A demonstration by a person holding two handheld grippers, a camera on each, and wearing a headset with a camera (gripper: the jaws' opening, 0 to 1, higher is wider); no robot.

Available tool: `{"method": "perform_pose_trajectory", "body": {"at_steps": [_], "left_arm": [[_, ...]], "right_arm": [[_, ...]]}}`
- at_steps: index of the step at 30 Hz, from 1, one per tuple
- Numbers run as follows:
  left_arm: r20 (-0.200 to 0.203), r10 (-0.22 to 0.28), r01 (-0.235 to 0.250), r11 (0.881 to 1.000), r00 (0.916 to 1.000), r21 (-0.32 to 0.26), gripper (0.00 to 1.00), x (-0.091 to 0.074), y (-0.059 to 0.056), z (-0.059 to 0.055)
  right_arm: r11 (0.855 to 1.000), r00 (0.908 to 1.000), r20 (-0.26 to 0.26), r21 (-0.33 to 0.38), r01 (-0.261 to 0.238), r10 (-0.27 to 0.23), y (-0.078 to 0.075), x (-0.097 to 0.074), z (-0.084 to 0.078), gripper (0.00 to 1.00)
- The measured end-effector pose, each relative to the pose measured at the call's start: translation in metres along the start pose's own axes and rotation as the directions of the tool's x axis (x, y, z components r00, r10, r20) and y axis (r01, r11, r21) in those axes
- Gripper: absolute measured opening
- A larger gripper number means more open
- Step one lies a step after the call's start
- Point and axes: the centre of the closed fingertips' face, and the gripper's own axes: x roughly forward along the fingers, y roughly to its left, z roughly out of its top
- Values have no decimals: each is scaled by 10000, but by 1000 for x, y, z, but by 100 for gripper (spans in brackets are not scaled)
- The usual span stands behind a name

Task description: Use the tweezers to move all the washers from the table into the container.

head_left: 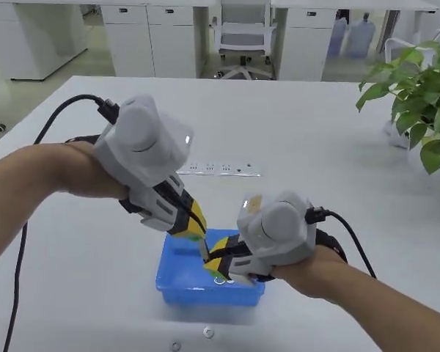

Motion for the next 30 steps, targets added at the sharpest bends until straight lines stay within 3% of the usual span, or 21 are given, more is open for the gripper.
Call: {"method": "perform_pose_trajectory", "body": {"at_steps": [20,30], "left_arm": [[-122,-295,290,9989,9995,-380,5,27,15,-22],[-146,-417,410,9981,9990,-463,5,33,16,-27]], "right_arm": [[9977,9982,-254,430,-531,543,-9,26,-24,10],[9966,9970,-387,500,-658,678,-9,32,-30,10]]}}
